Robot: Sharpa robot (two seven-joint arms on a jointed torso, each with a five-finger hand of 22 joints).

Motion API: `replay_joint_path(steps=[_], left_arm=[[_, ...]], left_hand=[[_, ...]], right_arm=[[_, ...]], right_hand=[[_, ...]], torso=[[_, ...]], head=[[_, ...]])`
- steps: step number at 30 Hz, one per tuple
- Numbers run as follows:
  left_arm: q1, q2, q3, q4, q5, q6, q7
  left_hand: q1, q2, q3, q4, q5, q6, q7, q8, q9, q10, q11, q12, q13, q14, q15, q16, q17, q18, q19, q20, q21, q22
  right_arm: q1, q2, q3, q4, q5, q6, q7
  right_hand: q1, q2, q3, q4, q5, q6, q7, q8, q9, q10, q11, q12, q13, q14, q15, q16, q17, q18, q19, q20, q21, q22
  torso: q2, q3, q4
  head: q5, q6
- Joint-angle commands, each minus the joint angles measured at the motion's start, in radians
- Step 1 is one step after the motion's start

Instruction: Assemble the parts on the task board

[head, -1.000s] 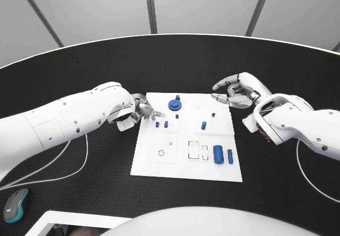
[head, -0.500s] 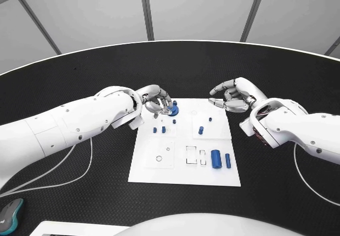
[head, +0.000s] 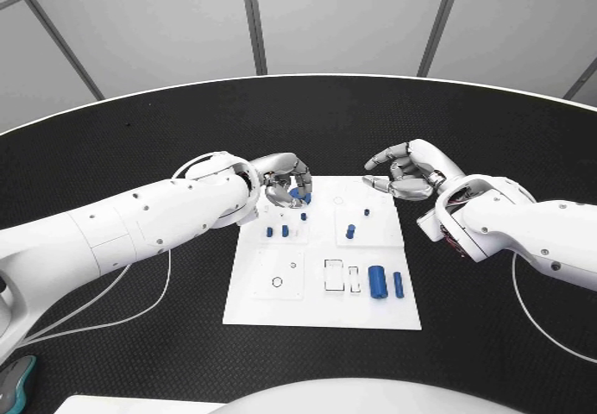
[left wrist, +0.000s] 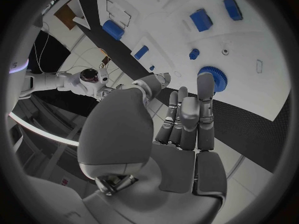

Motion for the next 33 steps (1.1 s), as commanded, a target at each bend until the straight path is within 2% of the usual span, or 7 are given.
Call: replay_joint_path(steps=[1,8,12,16,23,32,33], left_arm=[[-0.002,0.008,-0.001,-0.01,-0.071,0.009,0.002],[-0.009,0.028,-0.002,-0.029,-0.141,0.004,-0.002],[-0.014,0.039,-0.003,-0.037,-0.169,0.004,-0.013],[-0.018,0.048,-0.003,-0.045,-0.181,0.013,-0.021],[-0.024,0.061,-0.005,-0.059,-0.196,0.038,-0.039],[-0.027,0.076,-0.015,-0.081,-0.211,0.051,-0.051],[-0.028,0.077,-0.015,-0.082,-0.211,0.051,-0.051]], left_hand=[[-0.006,-0.012,0.0,-0.016,0.018,0.02,0.0,-0.011,-0.02,0.005,-0.004,-0.032,-0.028,0.013,0.003,0.01,-0.004,-0.013,0.023,0.0,0.047,0.056],[-0.032,-0.014,-0.028,-0.047,0.054,0.04,0.001,-0.017,-0.041,0.009,0.0,-0.064,-0.057,0.02,0.007,0.024,-0.012,-0.02,0.033,0.005,0.102,0.117],[-0.053,-0.007,-0.05,-0.067,0.154,0.039,0.001,0.018,-0.021,0.003,0.001,-0.039,-0.051,0.048,0.008,0.065,0.019,-0.045,0.09,0.01,0.227,0.271],[-0.059,-0.007,-0.045,-0.075,0.196,0.025,0.003,0.035,-0.011,-0.011,0.003,-0.021,-0.043,0.05,0.011,0.075,0.015,-0.045,0.079,0.013,0.254,0.293],[-0.065,-0.004,-0.028,-0.08,0.216,0.02,0.004,0.052,-0.004,-0.015,0.004,-0.002,-0.038,0.054,0.013,0.087,0.013,-0.063,0.116,0.016,0.331,0.394],[-0.08,-0.001,0.01,-0.099,0.222,0.019,0.002,0.081,-0.001,-0.014,0.008,0.026,-0.041,0.078,0.018,0.137,0.037,-0.114,0.227,0.038,0.539,0.682],[-0.081,-0.005,0.01,-0.102,0.216,0.021,0.0,0.082,-0.003,-0.005,0.005,0.032,-0.04,0.085,0.017,0.144,0.045,-0.053,-0.049,0.016,0.381,0.403]], right_arm=[[0.0,0.001,0.0,0.0,0.0,0.0,0.0],[0.0,0.002,0.0,0.001,0.0,0.001,0.001],[0.0,0.002,0.0,0.001,0.0,0.001,0.001],[0.0,0.003,0.0,0.002,0.0,0.001,0.001],[0.0,0.002,0.0,0.004,0.0,-0.001,0.0],[0.0,0.0,0.0,0.008,0.0,-0.002,0.0],[0.0,0.0,0.0,0.009,0.0,-0.002,0.0]], right_hand=[[0.002,0.006,0.001,0.005,0.005,-0.005,-0.002,0.005,-0.001,-0.002,-0.005,-0.002,0.114,0.089,-0.007,-0.001,0.188,0.012,0.05,-0.005,-0.005,0.16],[0.003,0.006,0.001,0.005,0.006,-0.005,-0.002,0.005,-0.001,-0.002,-0.005,-0.002,0.114,0.089,-0.007,-0.001,0.188,0.012,0.051,-0.005,-0.004,0.161],[0.003,0.006,0.001,0.005,0.006,-0.005,-0.002,0.005,-0.001,-0.002,-0.005,-0.002,0.114,0.089,-0.007,-0.001,0.188,0.012,0.051,-0.005,-0.004,0.161],[0.004,0.006,0.001,0.005,0.006,-0.005,-0.002,0.005,-0.001,-0.001,-0.005,-0.001,0.115,0.089,-0.007,-0.001,0.189,0.012,0.051,-0.005,-0.003,0.162],[0.004,0.007,0.002,0.004,0.007,-0.005,-0.002,0.005,-0.001,-0.001,-0.005,-0.001,0.115,0.089,-0.007,0.0,0.19,0.012,0.051,-0.005,-0.003,0.162],[0.005,0.007,0.002,0.004,0.008,-0.005,-0.002,0.006,-0.001,-0.001,-0.005,-0.001,0.115,0.089,-0.007,0.0,0.19,0.012,0.051,-0.005,-0.003,0.162],[0.005,0.007,0.002,0.004,0.008,-0.005,-0.002,0.006,-0.001,-0.001,-0.005,-0.001,0.115,0.089,-0.007,0.0,0.19,0.012,0.051,-0.005,-0.003,0.162]], torso=[[0.0,-0.001,0.0006],[0.002,-0.0019,0.0006],[0.002,-0.0009,-0.0001],[0.001,-0.0006,0.0005],[0.002,0.0001,0.0009],[0.002,-0.0003,0.0],[0.003,-0.0003,-0.0001]], head=[[0.002,0.002],[0.0,0.003],[0.0,0.001],[-0.002,0.0],[-0.006,-0.001],[-0.009,-0.004],[-0.009,-0.004]])
